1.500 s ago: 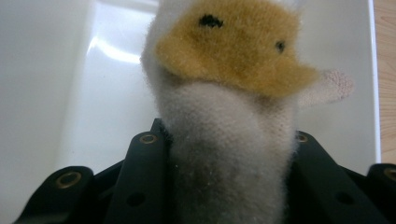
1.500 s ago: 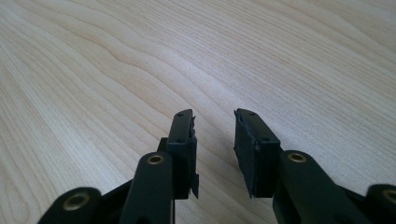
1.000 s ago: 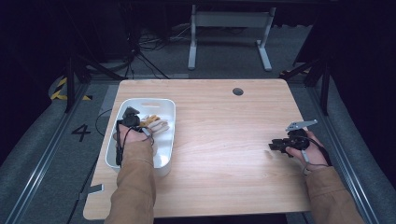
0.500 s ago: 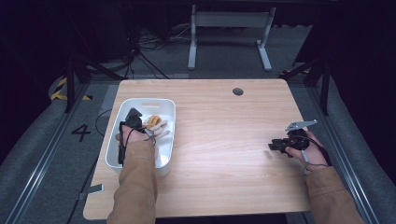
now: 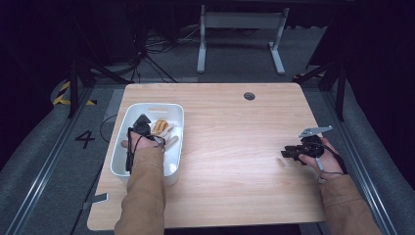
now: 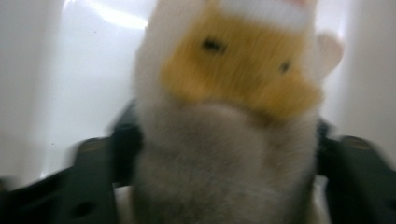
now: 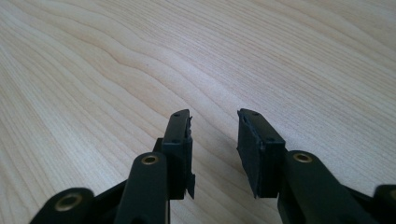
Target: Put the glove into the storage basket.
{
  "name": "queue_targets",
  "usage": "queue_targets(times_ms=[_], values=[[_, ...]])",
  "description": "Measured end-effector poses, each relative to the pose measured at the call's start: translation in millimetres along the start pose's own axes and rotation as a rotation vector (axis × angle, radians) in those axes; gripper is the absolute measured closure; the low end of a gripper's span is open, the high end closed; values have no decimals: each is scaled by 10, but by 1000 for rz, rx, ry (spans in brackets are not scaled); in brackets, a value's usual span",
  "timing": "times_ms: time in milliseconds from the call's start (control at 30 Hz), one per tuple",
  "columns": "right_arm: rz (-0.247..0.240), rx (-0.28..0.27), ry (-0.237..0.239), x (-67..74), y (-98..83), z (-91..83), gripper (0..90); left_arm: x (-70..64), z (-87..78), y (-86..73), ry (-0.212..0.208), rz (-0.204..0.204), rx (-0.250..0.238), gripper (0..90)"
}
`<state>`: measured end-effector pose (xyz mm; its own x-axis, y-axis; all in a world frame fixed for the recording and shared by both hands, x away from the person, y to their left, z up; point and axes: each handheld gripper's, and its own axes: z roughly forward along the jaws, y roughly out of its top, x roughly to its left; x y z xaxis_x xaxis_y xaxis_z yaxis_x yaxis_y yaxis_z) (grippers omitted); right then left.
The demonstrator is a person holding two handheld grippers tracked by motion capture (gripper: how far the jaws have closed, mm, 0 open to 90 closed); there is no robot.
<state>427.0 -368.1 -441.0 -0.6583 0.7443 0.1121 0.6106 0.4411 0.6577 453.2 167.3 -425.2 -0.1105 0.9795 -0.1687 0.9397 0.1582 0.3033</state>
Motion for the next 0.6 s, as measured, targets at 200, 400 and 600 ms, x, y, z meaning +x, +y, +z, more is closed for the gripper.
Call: queue_targets(times_ms=[200, 400, 600], values=[[2, 1, 1, -6, -3, 2, 651, -95, -68, 13, 13, 18, 8, 192], [7, -2, -2, -2, -2, -4, 648, -104, -63, -3, 23, 38, 40, 190], [4, -1, 3, -6, -4, 1, 644, -106, -88, 5, 24, 63, 13, 192]])
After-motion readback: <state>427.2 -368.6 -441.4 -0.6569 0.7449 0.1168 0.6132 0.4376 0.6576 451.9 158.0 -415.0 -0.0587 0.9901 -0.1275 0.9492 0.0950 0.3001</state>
